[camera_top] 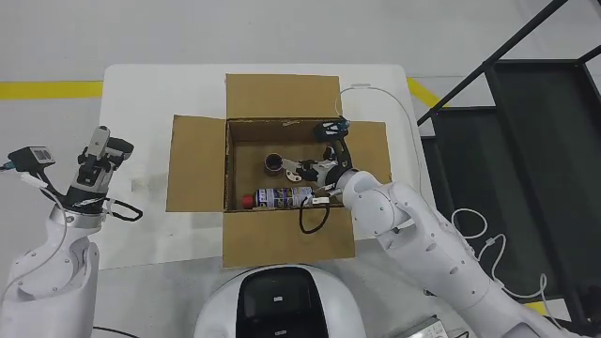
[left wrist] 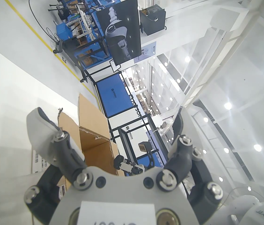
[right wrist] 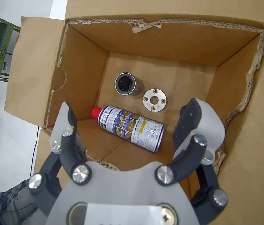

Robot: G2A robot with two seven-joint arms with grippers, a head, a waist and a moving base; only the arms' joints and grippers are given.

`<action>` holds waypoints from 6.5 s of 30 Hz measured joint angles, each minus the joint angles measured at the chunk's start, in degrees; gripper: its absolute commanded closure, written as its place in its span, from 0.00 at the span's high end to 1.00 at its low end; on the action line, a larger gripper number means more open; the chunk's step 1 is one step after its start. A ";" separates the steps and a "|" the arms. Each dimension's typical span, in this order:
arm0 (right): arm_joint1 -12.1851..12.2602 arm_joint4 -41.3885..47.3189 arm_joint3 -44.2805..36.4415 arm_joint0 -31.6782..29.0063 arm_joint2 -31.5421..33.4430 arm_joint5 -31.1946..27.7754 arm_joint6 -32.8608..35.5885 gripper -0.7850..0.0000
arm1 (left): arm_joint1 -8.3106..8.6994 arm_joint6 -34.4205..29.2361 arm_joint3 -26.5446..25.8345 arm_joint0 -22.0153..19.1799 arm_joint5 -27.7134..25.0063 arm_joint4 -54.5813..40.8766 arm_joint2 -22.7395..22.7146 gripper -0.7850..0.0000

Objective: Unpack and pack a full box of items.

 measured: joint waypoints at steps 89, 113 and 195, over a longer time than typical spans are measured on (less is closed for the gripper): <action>-11.24 -8.23 33.12 25.91 -22.39 -17.89 6.92 1.00 | 0.00 0.00 0.00 0.00 0.00 0.00 0.00 1.00; -15.94 -9.75 43.05 29.08 -24.24 -18.16 7.20 0.00 | 0.00 0.00 0.00 0.00 0.00 0.00 0.00 1.00; -3.76 -7.36 -14.66 -8.67 29.26 -23.39 31.86 0.00 | 0.00 0.00 0.00 0.00 0.00 0.00 0.00 1.00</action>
